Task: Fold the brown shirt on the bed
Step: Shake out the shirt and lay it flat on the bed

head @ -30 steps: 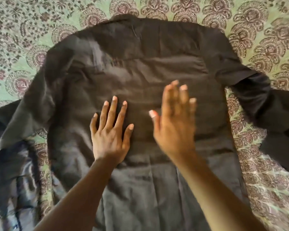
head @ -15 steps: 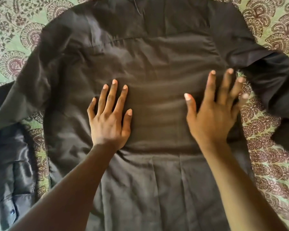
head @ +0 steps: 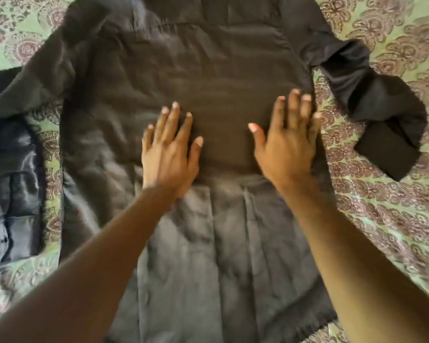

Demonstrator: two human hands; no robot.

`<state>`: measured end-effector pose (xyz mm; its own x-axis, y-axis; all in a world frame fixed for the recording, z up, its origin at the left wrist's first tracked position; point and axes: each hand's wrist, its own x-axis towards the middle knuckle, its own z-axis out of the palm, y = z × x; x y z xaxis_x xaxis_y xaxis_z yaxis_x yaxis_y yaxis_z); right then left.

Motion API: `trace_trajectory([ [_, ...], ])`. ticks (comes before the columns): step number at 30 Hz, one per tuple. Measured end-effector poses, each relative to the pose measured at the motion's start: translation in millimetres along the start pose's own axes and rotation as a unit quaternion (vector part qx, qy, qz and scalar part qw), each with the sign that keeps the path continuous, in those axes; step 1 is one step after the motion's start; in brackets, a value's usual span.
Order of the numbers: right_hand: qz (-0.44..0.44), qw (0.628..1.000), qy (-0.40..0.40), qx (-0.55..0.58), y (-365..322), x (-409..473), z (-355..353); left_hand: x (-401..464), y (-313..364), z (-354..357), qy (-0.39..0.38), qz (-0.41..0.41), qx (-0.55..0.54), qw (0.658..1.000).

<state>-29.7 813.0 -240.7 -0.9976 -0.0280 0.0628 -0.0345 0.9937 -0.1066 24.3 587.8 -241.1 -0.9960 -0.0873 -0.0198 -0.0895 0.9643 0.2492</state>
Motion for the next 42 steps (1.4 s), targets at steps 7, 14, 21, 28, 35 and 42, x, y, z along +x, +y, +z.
trace_trajectory([
  [7, -0.123, 0.99, -0.063, -0.008, 7, -108, -7, -178, 48, 12, -0.083, 0.032, 0.052, 0.995],
  [14, 0.057, 0.998, -0.026, -0.024, 44, -125, -23, -233, 50, 10, -0.087, 0.052, 0.052, 0.993],
  [21, -0.1, 0.991, -0.088, -0.013, 39, -204, -25, -232, 50, 11, -0.085, 0.052, 0.061, 0.993],
  [28, 0.095, 0.992, -0.083, -0.029, 90, -244, -46, -232, 53, 9, -0.076, 0.047, 0.051, 0.995],
  [35, -0.215, 0.969, -0.123, -0.011, 51, -254, -34, -323, 14, -3, -0.016, -0.31, 0.019, 0.95],
  [42, -0.06, 0.995, -0.08, 0.017, 21, -241, -47, -345, -6, -29, -0.013, -0.277, 0.026, 0.961],
])
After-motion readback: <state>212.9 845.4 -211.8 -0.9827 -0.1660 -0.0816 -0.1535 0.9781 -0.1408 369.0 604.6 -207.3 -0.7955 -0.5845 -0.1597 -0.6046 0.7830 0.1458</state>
